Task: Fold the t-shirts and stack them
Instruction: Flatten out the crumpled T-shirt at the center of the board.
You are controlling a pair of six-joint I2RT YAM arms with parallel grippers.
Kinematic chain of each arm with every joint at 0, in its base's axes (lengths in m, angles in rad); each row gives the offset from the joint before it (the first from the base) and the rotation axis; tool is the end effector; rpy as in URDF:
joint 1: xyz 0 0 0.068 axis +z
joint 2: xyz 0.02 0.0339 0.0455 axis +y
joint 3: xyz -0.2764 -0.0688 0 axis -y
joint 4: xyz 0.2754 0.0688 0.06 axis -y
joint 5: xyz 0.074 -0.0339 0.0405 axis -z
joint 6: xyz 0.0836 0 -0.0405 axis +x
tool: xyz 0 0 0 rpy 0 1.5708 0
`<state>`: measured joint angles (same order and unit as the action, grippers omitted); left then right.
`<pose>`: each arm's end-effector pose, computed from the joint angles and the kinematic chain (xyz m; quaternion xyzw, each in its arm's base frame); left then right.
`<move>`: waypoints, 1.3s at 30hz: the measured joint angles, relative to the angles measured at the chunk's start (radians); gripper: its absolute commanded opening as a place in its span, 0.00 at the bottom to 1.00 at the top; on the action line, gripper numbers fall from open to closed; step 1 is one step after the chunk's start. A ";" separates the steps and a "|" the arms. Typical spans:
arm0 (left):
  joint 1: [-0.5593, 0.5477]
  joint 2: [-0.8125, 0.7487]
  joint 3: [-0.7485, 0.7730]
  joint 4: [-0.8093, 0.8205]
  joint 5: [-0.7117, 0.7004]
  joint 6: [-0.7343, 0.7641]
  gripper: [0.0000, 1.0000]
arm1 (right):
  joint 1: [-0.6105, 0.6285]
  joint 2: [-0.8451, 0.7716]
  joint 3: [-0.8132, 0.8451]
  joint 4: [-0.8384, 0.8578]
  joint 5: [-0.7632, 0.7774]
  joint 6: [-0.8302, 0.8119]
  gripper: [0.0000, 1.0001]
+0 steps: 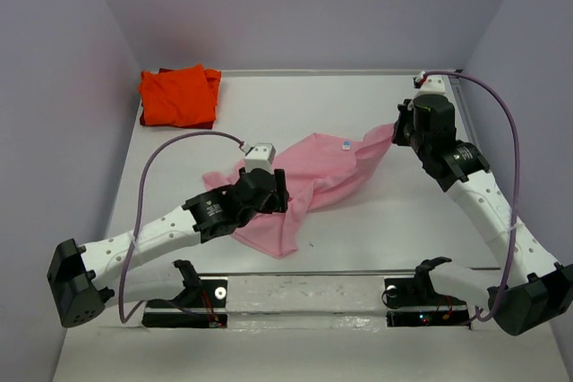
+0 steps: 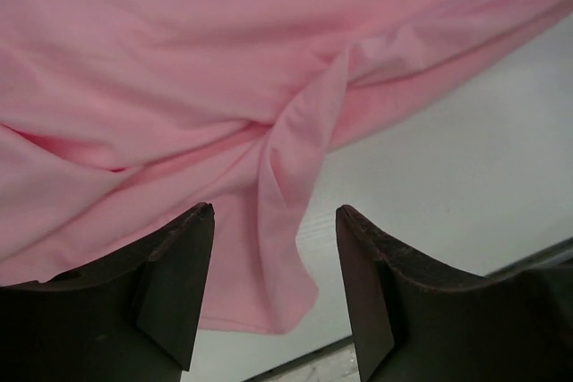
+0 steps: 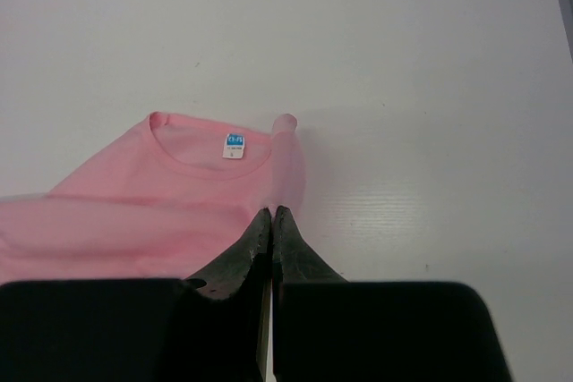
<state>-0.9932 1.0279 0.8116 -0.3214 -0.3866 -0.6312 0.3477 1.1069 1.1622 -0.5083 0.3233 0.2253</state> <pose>0.1843 -0.2250 0.2721 0.0603 0.8565 -0.2369 0.4546 0.2966 0.0792 0.3687 0.0340 0.8404 0.0170 0.5406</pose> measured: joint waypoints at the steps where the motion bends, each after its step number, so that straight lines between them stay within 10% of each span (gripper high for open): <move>1: -0.020 0.009 -0.007 0.002 0.004 -0.007 0.66 | 0.000 0.004 0.000 0.000 0.000 0.000 0.00; 18: -0.433 0.241 -0.109 0.030 0.027 -0.262 0.64 | 0.000 0.013 0.000 0.000 0.001 0.000 0.00; 39: -0.532 0.488 0.029 -0.102 -0.088 -0.328 0.65 | 0.000 0.012 -0.001 0.000 0.000 0.000 0.00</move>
<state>-1.5253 1.5158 0.8410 -0.4236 -0.4744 -0.9596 0.3477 1.1191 1.1610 -0.5083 0.3233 0.2256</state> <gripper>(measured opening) 0.651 0.022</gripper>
